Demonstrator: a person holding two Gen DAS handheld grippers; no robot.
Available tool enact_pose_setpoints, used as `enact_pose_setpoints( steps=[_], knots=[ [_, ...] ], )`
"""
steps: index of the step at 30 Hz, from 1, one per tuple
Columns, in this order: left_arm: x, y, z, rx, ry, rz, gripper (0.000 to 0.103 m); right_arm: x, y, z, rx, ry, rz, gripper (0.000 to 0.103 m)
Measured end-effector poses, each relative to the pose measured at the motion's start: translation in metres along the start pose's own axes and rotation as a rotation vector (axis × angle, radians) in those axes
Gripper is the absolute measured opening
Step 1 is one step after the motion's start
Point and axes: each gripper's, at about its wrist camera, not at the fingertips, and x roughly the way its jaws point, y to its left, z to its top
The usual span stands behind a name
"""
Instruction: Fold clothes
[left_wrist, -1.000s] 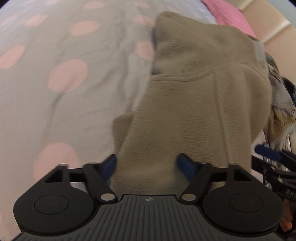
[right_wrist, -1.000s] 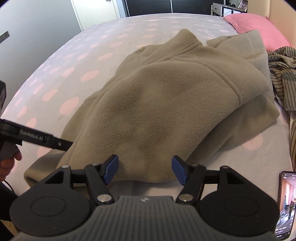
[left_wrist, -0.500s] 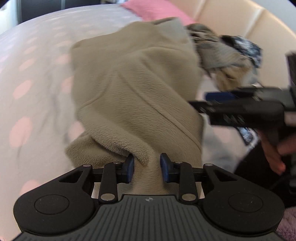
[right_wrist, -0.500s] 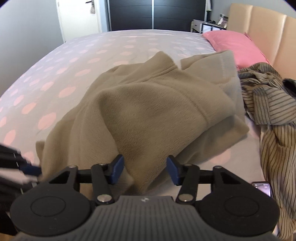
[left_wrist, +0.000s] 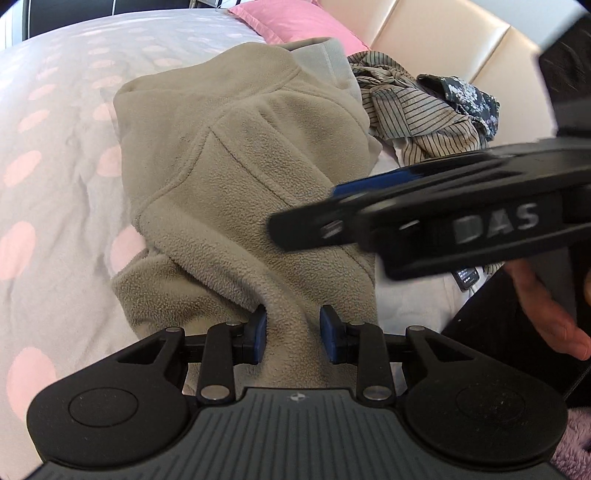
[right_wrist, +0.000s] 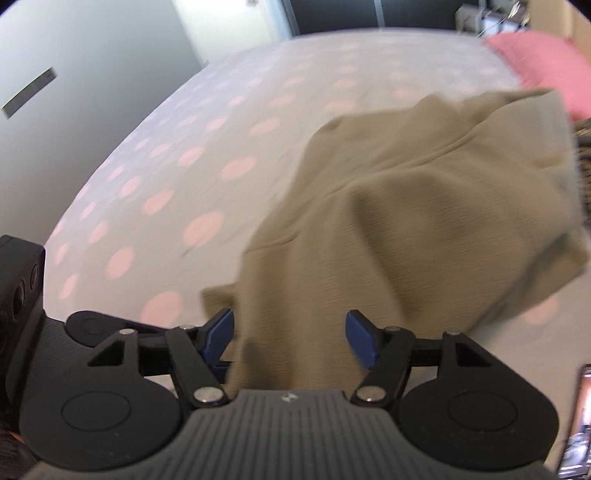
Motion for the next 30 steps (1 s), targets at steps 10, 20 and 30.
enact_pose_setpoints(
  steps=[10, 20, 30],
  knots=[
    [-0.004, 0.000, -0.003, 0.017, -0.033, -0.054, 0.027, 0.043, 0.023, 0.012, -0.104, 0.160, -0.006, 0.048],
    [-0.021, 0.001, 0.008, -0.003, -0.067, -0.114, 0.056, 0.005, -0.014, 0.001, -0.026, 0.048, -0.068, 0.011],
    [-0.038, 0.022, 0.037, 0.006, -0.138, -0.025, 0.061, -0.081, -0.108, 0.005, 0.028, -0.125, -0.442, 0.010]
  ],
)
